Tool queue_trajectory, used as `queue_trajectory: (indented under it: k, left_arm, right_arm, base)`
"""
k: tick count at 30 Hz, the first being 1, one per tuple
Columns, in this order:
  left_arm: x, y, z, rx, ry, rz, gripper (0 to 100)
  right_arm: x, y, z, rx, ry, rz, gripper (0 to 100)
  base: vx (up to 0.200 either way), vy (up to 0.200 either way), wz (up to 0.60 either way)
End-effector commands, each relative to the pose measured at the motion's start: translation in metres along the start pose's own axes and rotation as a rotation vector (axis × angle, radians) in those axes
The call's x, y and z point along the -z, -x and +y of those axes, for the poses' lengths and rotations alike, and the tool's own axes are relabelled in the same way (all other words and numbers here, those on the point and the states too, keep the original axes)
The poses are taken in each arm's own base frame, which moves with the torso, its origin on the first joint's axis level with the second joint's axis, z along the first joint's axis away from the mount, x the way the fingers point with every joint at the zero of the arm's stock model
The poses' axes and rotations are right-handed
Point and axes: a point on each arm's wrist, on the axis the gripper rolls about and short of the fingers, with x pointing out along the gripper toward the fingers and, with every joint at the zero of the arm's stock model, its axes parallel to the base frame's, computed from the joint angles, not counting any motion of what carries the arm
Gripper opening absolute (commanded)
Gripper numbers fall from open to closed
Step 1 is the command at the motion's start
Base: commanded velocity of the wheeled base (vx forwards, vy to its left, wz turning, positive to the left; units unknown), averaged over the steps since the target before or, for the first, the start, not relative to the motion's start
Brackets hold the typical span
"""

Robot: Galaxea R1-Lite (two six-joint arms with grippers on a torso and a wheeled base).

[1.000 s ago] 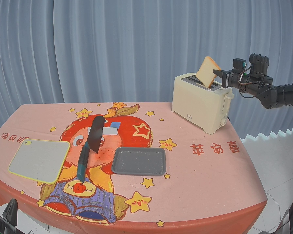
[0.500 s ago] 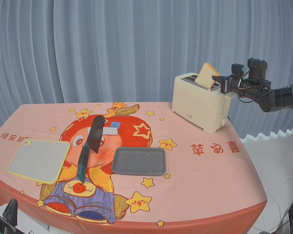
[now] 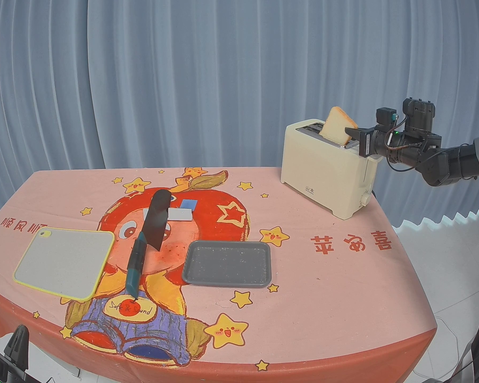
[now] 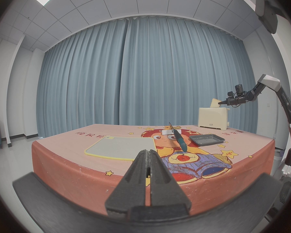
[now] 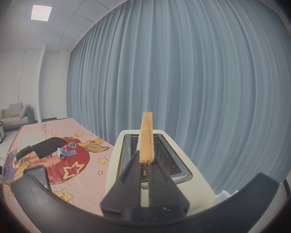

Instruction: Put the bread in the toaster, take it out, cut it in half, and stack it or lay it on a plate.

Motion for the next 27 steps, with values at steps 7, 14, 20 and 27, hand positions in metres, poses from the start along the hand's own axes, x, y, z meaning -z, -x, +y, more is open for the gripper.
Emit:
queue_trajectory:
  k: [7,14,20,27]
  left_arm:
    - [0.005,-0.001,0.000,-0.001,0.001,0.019,0]
    - [0.005,-0.001,0.000,-0.001,0.001,0.019,0]
    - [0.005,-0.001,0.000,-0.001,0.001,0.019,0]
    - [0.005,-0.001,0.000,-0.001,0.001,0.019,0]
  right_arm:
    - [0.001,0.000,0.000,0.000,0.022,0.007,100]
    - [0.002,0.001,0.002,0.001,0.027,0.011,100]
    - [-0.002,0.003,0.001,0.004,0.033,-0.006,100]
    - [-0.036,0.027,0.016,-0.003,0.041,-0.075,100]
  base:
    - [0.000,0.000,0.00]
    - [0.000,0.000,0.00]
    - [0.000,0.000,0.00]
    - [0.000,0.000,0.00]
